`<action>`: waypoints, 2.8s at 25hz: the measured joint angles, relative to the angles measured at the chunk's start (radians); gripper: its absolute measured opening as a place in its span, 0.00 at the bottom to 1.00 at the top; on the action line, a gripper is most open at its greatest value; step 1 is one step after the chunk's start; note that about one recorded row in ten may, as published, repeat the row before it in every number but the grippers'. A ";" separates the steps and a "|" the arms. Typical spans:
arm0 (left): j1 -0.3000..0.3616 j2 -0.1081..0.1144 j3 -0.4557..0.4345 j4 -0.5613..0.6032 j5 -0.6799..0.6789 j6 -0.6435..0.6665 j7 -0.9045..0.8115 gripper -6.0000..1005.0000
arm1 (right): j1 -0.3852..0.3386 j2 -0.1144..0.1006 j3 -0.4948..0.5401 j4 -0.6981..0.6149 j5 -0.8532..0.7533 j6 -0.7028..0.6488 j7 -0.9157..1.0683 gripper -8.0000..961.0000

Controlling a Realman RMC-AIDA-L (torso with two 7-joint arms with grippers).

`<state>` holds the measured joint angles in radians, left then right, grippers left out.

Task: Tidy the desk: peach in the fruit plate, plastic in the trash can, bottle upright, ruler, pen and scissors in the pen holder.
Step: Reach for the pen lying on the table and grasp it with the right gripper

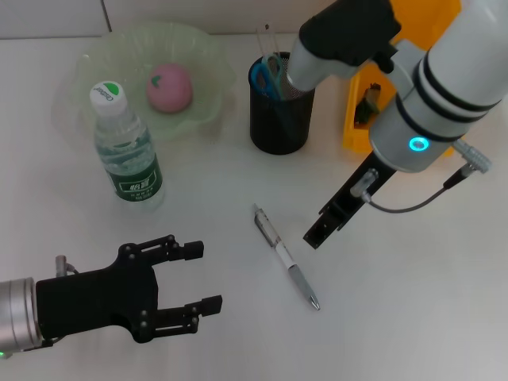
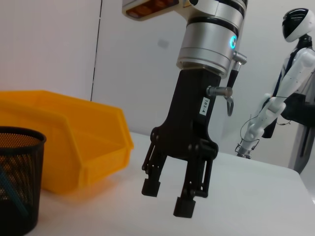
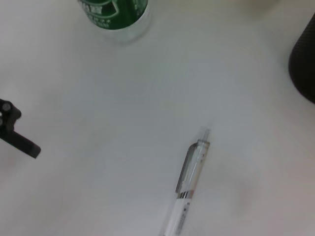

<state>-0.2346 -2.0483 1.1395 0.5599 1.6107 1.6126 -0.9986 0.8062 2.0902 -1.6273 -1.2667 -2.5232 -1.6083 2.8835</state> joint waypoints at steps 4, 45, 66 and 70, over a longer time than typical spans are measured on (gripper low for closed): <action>0.016 0.001 -0.003 0.001 0.000 -0.002 0.000 0.78 | 0.006 0.002 -0.059 0.039 0.041 0.047 0.008 0.82; 0.021 -0.006 -0.004 -0.002 0.000 -0.003 0.023 0.78 | 0.107 0.002 -0.362 0.177 0.075 0.252 0.060 0.77; 0.017 -0.009 0.000 -0.002 0.000 -0.005 0.025 0.78 | 0.127 0.002 -0.349 0.230 0.103 0.241 0.072 0.35; 0.017 -0.009 0.000 -0.002 0.000 -0.006 0.025 0.78 | 0.128 0.002 -0.348 0.232 0.103 0.238 0.073 0.35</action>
<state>-0.2178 -2.0571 1.1398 0.5583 1.6107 1.6063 -0.9740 0.9340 2.0924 -1.9755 -1.0350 -2.4197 -1.3705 2.9560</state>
